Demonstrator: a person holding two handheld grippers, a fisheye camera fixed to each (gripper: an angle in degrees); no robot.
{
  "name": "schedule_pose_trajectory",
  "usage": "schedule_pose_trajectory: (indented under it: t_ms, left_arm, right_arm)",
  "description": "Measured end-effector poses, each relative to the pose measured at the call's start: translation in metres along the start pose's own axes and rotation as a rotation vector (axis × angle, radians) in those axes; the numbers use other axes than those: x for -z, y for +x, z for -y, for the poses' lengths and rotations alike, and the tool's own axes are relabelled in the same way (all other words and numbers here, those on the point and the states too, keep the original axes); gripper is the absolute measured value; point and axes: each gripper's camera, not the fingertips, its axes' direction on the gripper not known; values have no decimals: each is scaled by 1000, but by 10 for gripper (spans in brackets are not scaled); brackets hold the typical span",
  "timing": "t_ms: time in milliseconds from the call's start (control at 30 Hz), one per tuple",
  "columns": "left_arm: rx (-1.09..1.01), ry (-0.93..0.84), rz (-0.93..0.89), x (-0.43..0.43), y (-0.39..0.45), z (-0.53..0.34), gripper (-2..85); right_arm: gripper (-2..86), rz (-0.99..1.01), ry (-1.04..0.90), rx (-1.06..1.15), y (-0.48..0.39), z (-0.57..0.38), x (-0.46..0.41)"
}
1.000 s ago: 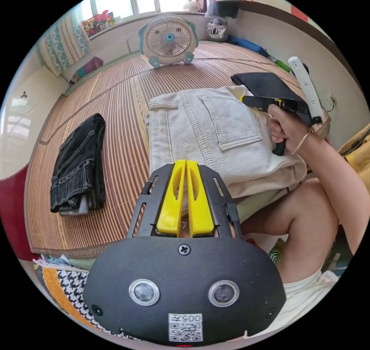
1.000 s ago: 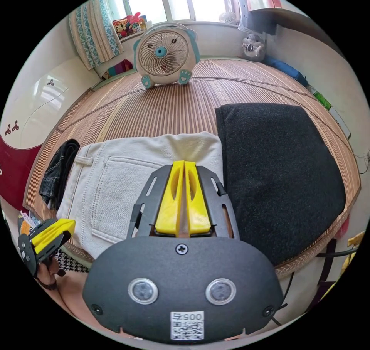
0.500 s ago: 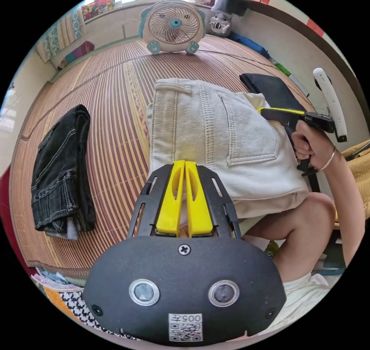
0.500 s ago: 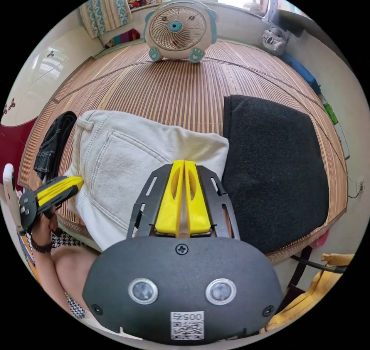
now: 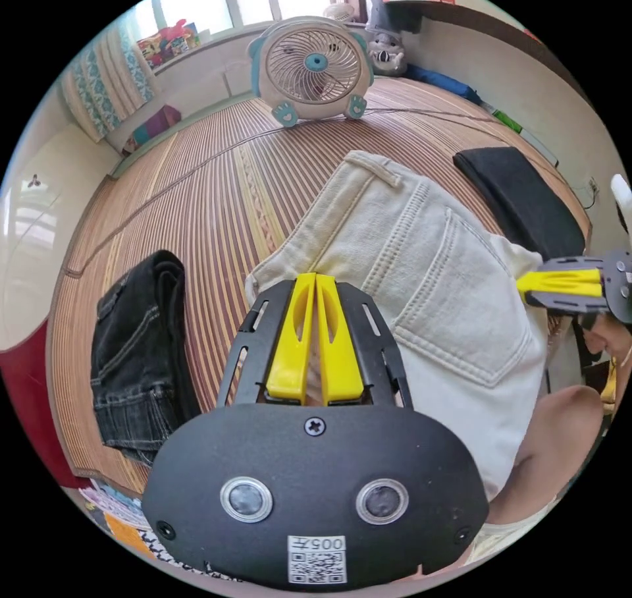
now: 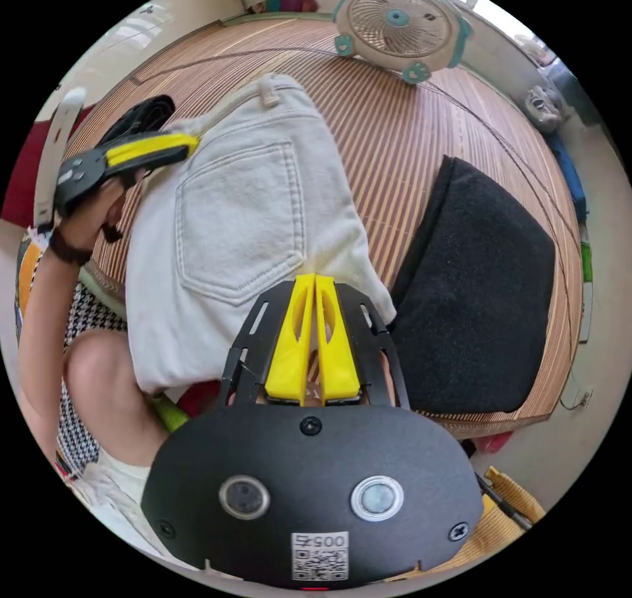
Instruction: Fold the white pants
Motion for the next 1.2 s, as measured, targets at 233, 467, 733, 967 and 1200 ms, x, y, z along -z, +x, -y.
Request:
schedule_pose_trajectory:
  t_ms: [233, 467, 733, 967, 1200]
  left_arm:
    - [-133, -43, -21, -13, -2, 37, -7]
    - [52, 106, -234, 26, -47, -2, -6]
    - [52, 182, -279, 116, -33, -129, -6]
    - [165, 27, -176, 52, -8, -223, -6]
    - [76, -80, 73, 59, 45, -209, -6]
  right_arm:
    - [-9, 36, -18, 176, -56, -6, -5]
    - [-9, 39, -5, 182, -65, -13, -9]
    - [-9, 181, 142, 35, -47, -46, -16]
    - [-9, 194, 202, -9, -65, -81, -24]
    - [-9, 40, 218, 16, -101, -109, -27]
